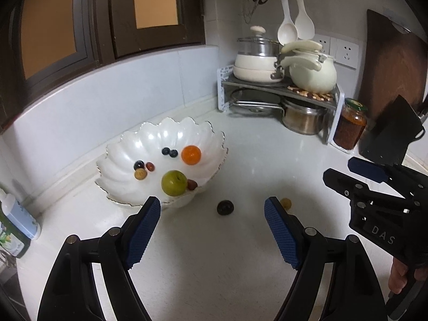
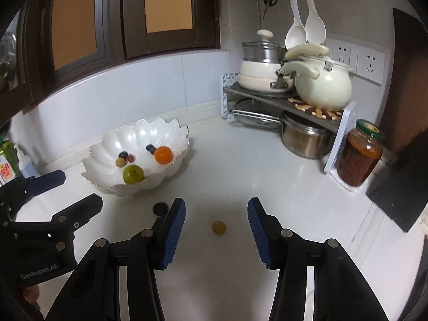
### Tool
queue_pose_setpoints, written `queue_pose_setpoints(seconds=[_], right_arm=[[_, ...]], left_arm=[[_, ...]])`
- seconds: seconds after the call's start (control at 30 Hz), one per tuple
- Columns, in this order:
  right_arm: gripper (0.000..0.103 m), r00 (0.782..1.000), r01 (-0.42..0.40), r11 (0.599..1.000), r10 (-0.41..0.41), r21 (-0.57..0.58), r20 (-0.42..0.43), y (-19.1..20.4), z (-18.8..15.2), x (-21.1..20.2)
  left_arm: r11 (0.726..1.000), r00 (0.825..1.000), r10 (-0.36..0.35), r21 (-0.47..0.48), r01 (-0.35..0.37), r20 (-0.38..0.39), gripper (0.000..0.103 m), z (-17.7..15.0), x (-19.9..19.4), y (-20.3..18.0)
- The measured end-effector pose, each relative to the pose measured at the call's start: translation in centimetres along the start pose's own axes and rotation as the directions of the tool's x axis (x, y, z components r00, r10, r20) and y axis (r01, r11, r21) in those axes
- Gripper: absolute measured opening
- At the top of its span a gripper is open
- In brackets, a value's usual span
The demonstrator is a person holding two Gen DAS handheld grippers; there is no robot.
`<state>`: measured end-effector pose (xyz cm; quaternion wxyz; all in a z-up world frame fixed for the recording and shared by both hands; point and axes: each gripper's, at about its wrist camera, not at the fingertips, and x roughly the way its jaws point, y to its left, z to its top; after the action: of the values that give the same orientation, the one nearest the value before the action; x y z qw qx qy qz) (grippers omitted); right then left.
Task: Organize fruits
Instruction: 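Lift both tools from the bowl toward the last dark plum and yellow fruit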
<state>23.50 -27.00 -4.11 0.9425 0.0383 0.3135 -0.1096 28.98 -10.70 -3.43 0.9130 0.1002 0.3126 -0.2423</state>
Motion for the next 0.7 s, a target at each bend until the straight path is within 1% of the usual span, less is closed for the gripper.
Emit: queue_pose_setpoints(seconds=[0.23,0.47,0.7], right_arm=[[0.050,0.999,0.002,1.000,-0.002,0.008,-0.051,-0.2,-1.3,2.0],[0.050,0.995,0.001,1.000,-0.001,-0.001,-0.097,-0.1,-2.4,4.1],[0.050,0.991,-0.001,1.000,0.002,0.004,-0.136,-0.3,-3.2,6.3]], left_arm=[[1.000,1.000,-0.009,0.017,0.009,-0.021,0.080,-1.4,1.5,-0.1],[0.999,0.999,-0.025,0.044,0.027,-0.039,0.076,-2.3,3.8,-0.1],[0.997,0.997,-0.050,0.050,0.053,-0.067,0.073,-2.7,6.4,0.1]])
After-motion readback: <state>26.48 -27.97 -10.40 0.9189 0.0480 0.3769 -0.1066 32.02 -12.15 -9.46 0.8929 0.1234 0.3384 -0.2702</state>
